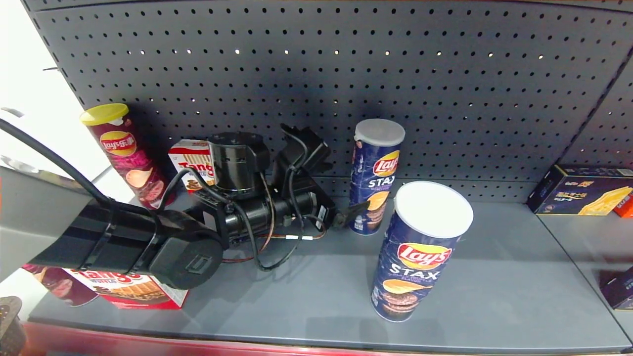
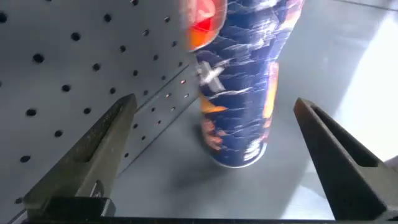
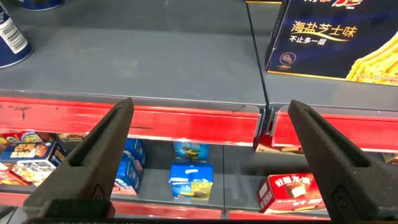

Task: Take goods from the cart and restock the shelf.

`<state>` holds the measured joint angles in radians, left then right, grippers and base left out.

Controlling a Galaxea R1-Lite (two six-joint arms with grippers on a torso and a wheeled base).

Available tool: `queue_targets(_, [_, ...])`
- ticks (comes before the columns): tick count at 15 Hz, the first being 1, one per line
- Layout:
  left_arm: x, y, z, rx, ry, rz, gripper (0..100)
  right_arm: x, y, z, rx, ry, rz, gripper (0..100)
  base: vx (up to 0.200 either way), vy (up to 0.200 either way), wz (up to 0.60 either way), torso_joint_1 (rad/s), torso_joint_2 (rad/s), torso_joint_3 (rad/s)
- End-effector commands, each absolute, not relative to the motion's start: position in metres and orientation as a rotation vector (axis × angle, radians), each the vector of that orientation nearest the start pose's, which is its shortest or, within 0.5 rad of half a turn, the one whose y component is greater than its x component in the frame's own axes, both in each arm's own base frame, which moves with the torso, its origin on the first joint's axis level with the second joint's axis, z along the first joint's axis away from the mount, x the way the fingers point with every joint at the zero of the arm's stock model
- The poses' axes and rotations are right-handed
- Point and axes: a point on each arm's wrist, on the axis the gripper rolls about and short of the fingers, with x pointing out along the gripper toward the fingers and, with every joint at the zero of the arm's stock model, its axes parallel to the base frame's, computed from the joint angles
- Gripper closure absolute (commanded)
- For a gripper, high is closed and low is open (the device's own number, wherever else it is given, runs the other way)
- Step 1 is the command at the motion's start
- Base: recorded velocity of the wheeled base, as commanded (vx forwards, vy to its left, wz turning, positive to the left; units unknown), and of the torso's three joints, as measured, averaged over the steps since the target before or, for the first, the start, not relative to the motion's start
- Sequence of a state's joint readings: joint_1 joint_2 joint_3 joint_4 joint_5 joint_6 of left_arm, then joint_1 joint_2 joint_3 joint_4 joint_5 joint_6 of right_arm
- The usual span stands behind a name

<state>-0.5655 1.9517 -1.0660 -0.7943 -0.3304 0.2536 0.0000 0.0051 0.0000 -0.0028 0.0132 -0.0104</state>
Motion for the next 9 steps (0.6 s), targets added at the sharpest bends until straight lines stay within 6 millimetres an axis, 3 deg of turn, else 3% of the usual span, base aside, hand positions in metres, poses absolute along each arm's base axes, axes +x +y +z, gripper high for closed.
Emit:
queue_targets(1, [0.320,-0.211,0.179,0.249,-0.010,-0.891,0,-0.022,0.000,0.076,-0.011,0.003,0.014,0,0.000,0.000,0.00,0.000,0.00,0.000])
queue_targets(9, [0.331,-0.205,0.177,0.237,0.006,-0.793,0,-0.022,0.000,0.076,-0.011,0.003,0.014,0,0.000,0.000,0.00,0.000,0.00,0.000])
